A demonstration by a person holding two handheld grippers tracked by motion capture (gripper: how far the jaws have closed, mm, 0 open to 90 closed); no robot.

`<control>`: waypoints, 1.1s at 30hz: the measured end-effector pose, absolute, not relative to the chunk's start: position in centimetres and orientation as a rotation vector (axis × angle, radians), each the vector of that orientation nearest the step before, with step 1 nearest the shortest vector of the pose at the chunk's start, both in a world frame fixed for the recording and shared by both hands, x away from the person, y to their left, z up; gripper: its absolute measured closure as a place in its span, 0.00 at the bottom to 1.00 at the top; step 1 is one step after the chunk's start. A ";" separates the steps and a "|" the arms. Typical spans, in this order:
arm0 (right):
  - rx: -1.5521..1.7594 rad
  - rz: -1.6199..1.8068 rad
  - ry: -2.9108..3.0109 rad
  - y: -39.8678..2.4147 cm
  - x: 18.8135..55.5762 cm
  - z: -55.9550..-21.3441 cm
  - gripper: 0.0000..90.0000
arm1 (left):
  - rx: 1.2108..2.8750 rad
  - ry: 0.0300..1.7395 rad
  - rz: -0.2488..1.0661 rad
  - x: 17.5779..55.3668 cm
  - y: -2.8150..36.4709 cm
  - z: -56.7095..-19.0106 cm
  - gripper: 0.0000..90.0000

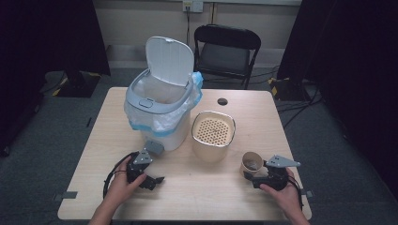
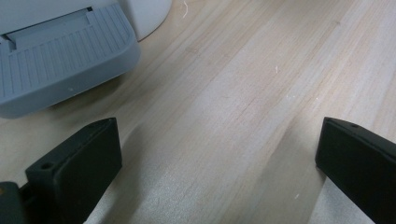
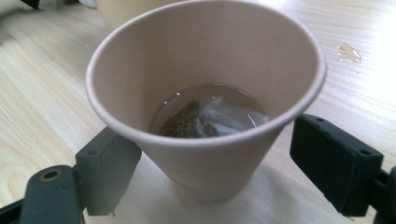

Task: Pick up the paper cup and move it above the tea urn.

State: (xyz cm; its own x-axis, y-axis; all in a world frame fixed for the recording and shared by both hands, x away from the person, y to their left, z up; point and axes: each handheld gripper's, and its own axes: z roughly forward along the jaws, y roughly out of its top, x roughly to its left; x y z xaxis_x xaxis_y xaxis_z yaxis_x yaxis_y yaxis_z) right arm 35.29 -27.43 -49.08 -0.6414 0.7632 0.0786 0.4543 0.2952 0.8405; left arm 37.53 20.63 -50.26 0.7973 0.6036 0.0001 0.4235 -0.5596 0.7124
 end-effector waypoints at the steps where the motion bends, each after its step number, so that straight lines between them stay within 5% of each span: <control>1: 1.103 1.290 2.229 -27.4 35.3 -49.2 0.19 | 2.248 0.755 0.316 37.5 20.6 -50.3 0.00; 33: 1.001 1.246 2.215 -26.7 35.7 -48.9 0.31 | 2.248 0.754 0.316 37.5 20.6 -50.3 0.00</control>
State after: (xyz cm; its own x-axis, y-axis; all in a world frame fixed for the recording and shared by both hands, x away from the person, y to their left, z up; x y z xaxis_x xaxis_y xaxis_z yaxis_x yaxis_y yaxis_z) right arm 35.70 -26.66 -48.91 -0.6595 0.7517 -0.0030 0.3877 0.3436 0.8553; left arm 37.53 20.63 -50.26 0.7975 0.6033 0.0002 0.4234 -0.5598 0.7123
